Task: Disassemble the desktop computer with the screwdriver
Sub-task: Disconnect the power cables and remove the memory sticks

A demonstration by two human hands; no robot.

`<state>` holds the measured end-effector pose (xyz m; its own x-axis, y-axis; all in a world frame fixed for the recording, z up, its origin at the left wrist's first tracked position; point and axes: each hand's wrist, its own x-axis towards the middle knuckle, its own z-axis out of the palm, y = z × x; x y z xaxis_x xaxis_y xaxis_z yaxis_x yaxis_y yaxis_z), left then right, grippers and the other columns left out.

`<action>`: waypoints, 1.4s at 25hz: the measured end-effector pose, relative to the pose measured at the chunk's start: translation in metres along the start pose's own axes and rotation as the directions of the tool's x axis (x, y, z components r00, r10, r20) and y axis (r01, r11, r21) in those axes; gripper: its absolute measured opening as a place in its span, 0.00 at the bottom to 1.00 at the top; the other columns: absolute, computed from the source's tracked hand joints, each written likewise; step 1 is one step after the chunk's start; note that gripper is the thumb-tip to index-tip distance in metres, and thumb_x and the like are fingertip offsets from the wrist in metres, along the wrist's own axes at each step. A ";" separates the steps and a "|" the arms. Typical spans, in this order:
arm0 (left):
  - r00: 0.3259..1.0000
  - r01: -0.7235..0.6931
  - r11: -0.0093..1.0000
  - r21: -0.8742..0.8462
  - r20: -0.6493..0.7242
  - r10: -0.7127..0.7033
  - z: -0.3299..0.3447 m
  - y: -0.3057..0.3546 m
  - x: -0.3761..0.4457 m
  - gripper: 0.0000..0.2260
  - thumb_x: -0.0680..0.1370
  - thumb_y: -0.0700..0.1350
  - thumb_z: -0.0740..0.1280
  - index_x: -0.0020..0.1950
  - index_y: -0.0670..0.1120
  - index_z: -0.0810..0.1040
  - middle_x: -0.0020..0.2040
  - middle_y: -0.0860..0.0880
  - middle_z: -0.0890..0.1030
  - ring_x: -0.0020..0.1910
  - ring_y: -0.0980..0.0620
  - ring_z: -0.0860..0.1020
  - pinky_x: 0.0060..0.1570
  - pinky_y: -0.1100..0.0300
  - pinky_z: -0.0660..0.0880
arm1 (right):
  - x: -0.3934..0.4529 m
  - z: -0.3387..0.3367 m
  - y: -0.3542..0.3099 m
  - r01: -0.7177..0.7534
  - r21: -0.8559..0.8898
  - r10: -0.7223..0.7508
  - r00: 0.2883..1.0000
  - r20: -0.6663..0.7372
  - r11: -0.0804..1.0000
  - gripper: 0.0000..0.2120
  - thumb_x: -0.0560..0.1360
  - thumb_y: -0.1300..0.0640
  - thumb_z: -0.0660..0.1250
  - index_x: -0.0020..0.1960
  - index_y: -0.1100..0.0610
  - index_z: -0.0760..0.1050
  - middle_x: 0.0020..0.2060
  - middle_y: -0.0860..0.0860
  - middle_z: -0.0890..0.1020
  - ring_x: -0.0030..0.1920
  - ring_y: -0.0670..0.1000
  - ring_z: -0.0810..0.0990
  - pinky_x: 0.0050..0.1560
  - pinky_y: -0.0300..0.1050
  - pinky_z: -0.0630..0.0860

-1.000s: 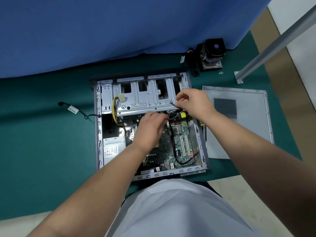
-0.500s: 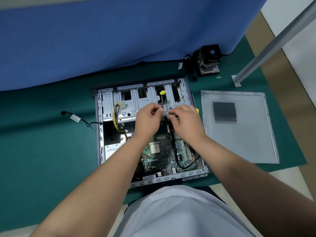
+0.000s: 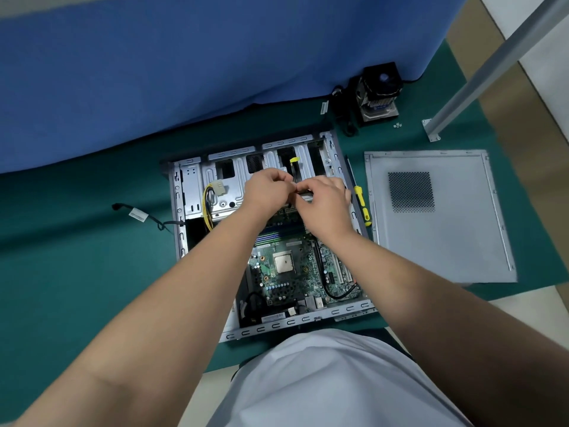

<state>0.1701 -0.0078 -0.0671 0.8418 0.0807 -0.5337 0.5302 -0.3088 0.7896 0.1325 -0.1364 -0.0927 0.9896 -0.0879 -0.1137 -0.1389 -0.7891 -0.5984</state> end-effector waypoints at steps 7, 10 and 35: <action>1.000 -0.017 0.986 0.164 -0.007 0.018 -0.012 0.003 0.020 0.09 0.79 0.40 0.70 0.41 0.49 0.83 0.42 0.53 0.84 0.30 0.62 0.77 0.28 0.68 0.72 | 0.005 0.000 -0.014 -0.117 -0.015 0.117 0.993 -0.016 0.993 0.04 0.77 0.49 0.71 0.48 0.48 0.83 0.55 0.45 0.77 0.60 0.52 0.73 0.63 0.48 0.63; 0.990 -0.100 0.960 0.263 -0.073 0.123 -0.021 0.004 0.034 0.05 0.81 0.43 0.69 0.46 0.50 0.81 0.41 0.53 0.82 0.30 0.59 0.77 0.28 0.67 0.70 | 0.006 0.002 -0.020 -0.159 -0.027 0.159 0.987 -0.010 0.987 0.04 0.77 0.47 0.71 0.48 0.46 0.82 0.56 0.45 0.77 0.61 0.52 0.73 0.64 0.49 0.64; 0.903 -0.422 0.596 0.683 0.260 0.342 -0.032 0.027 0.074 0.08 0.82 0.47 0.68 0.53 0.46 0.86 0.49 0.48 0.85 0.40 0.53 0.78 0.46 0.57 0.76 | 0.017 -0.004 -0.015 -0.003 -0.156 0.016 0.996 0.083 0.988 0.17 0.79 0.49 0.67 0.67 0.45 0.80 0.59 0.45 0.77 0.60 0.51 0.74 0.63 0.48 0.68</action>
<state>0.2498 0.0202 -0.0758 0.9150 -0.2795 -0.2911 -0.1085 -0.8652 0.4896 0.1518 -0.1280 -0.0826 0.9808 -0.0493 -0.1888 -0.1339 -0.8739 -0.4673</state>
